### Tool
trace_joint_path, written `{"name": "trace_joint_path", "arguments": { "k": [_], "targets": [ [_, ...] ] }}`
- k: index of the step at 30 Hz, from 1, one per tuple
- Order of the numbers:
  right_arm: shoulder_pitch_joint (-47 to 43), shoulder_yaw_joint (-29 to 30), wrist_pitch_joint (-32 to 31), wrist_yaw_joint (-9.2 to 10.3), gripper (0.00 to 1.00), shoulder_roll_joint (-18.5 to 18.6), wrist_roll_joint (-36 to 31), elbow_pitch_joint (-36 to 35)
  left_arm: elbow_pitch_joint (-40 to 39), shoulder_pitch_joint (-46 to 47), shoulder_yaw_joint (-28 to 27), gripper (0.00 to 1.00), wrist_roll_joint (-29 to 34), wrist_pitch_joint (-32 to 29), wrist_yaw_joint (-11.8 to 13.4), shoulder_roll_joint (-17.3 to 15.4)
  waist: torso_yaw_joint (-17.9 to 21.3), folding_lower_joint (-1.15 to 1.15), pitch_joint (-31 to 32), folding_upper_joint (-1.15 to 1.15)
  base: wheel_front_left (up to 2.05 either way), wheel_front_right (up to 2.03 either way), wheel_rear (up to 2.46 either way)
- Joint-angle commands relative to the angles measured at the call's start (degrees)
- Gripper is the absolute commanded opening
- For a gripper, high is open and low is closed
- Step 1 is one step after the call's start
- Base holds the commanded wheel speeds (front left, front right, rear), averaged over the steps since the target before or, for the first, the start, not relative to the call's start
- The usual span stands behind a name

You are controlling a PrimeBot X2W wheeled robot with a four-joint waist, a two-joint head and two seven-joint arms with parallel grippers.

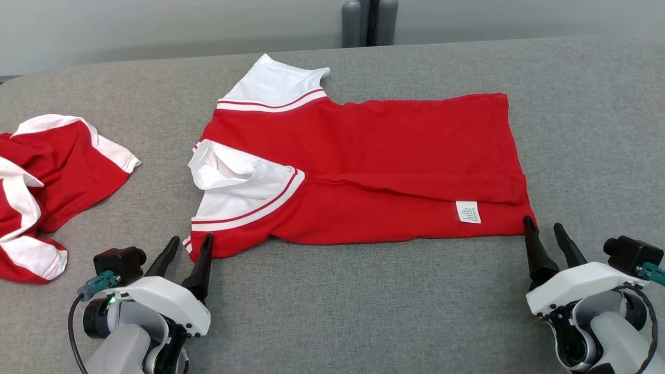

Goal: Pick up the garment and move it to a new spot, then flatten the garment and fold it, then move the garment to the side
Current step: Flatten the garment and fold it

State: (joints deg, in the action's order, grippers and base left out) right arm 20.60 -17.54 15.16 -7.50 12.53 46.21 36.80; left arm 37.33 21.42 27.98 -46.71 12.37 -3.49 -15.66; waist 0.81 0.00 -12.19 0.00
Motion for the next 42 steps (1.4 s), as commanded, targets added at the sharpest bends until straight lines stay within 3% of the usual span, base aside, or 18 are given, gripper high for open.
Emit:
{"name": "trace_joint_path", "arguments": {
  "k": [1,16,17,18,19,20,21,22,35,42],
  "targets": [
    [0.9,-0.4,0.0,-0.01,1.0,0.0,0.6,1.2,0.2,0.7,-0.3,1.0,-0.6,0.1,0.3,-0.1,-0.1,0.0,-0.1,0.0,0.0,0.0,0.0],
    [4.9,-3.8,0.0,-0.01,1.0,-0.8,4.0,7.3,2.1,2.5,0.7,1.0,-1.9,-3.4,0.0,1.1,-0.6,0.0,-1.9,0.0,0.0,0.0,0.0],
    [5.2,-4.3,0.0,-0.01,1.0,-0.9,4.4,7.7,2.2,2.6,0.7,0.95,-2.0,-3.5,-0.1,1.3,-0.6,0.0,-1.9,0.0,0.0,0.0,0.0],
    [5.5,-4.8,0.0,-0.01,0.93,-1.0,4.7,8.1,2.3,2.6,0.8,0.49,-2.1,-3.6,-0.2,1.3,-0.6,0.0,-2.0,0.0,0.0,0.0,0.0],
    [5.7,-5.1,-0.1,-0.01,0.48,-1.0,5.0,8.2,2.4,2.6,0.8,0.31,-2.2,-3.6,-0.3,1.3,-0.6,0.0,-2.0,0.0,0.0,0.0,0.0],
    [5.8,-5.5,-0.1,-0.01,0.34,-1.0,5.3,8.4,2.5,2.7,0.8,0.05,-2.1,-3.5,-0.4,1.2,-0.6,0.0,-1.9,0.0,0.0,0.0,0.0],
    [6.0,-5.9,-0.1,-0.01,0.04,-0.9,5.6,8.6,2.5,2.7,0.9,0.0,-2.2,-3.5,-0.5,1.2,-0.6,0.0,-1.9,0.0,0.0,0.0,0.0],
    [6.2,-6.3,-0.1,-0.01,0.0,-0.9,6.0,8.7,2.6,2.8,0.9,0.0,-2.2,-3.4,-0.5,1.2,-0.6,0.0,-1.8,0.0,0.0,0.0,0.0],
    [4.5,-7.9,0.0,-0.01,0.0,0.6,8.5,8.2,3.1,1.1,1.4,0.0,-2.7,-1.9,-1.4,1.0,-0.9,0.0,1.4,0.0,0.0,0.0,0.0],
    [-1.2,-7.3,0.0,-0.01,0.0,2.3,10.8,7.2,1.7,-3.9,2.3,0.0,-3.3,-2.4,-1.7,0.1,-1.8,0.0,8.9,0.0,0.0,0.0,0.0]
  ]
}}
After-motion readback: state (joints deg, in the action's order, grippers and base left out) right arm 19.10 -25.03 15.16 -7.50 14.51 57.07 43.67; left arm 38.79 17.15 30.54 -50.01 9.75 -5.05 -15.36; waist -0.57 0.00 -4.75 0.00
